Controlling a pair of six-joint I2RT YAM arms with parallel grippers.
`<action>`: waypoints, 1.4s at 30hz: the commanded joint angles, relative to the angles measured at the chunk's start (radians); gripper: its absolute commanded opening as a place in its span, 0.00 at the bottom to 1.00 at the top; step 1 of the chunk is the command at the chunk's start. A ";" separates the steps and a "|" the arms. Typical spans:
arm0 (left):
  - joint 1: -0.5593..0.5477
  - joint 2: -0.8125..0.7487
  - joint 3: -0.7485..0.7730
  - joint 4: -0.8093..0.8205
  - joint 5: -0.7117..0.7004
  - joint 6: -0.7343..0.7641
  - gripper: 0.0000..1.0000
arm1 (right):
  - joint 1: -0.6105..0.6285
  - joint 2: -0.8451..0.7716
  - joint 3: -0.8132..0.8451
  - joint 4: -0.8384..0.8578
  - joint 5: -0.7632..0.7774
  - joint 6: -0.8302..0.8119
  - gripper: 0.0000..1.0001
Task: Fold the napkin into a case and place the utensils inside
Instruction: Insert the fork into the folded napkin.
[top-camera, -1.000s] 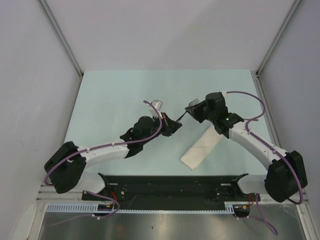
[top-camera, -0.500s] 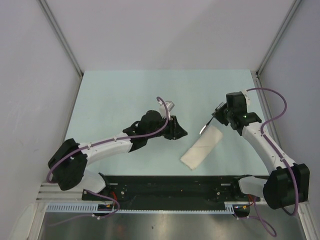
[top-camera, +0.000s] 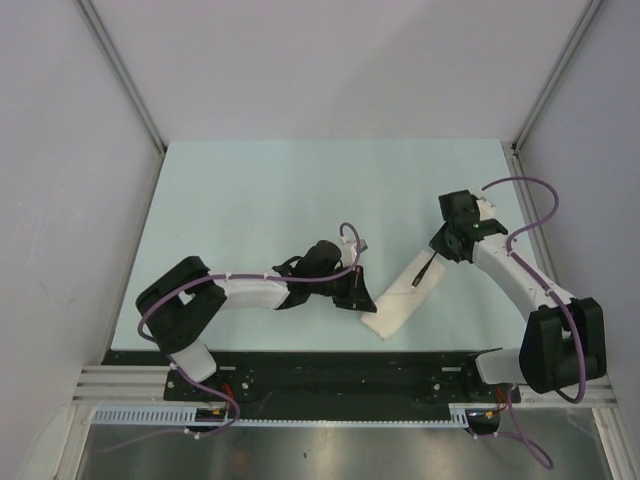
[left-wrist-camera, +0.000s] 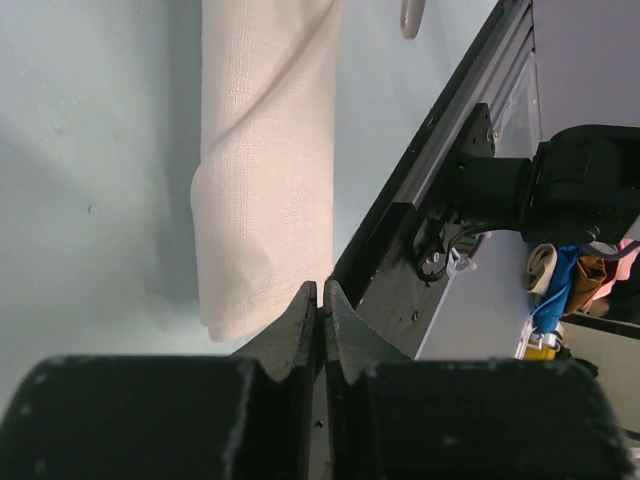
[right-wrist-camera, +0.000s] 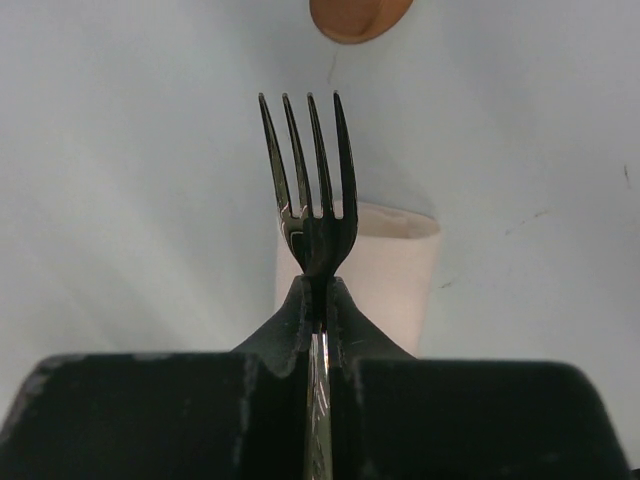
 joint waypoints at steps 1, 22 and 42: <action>-0.008 0.006 -0.007 0.052 0.040 -0.016 0.09 | 0.058 0.034 0.021 -0.007 0.105 0.066 0.00; -0.012 0.095 -0.019 0.007 0.031 -0.043 0.08 | 0.195 0.132 -0.002 0.085 0.303 0.120 0.00; -0.012 0.106 -0.018 0.002 0.034 -0.056 0.08 | 0.297 0.207 -0.015 0.031 0.282 0.271 0.00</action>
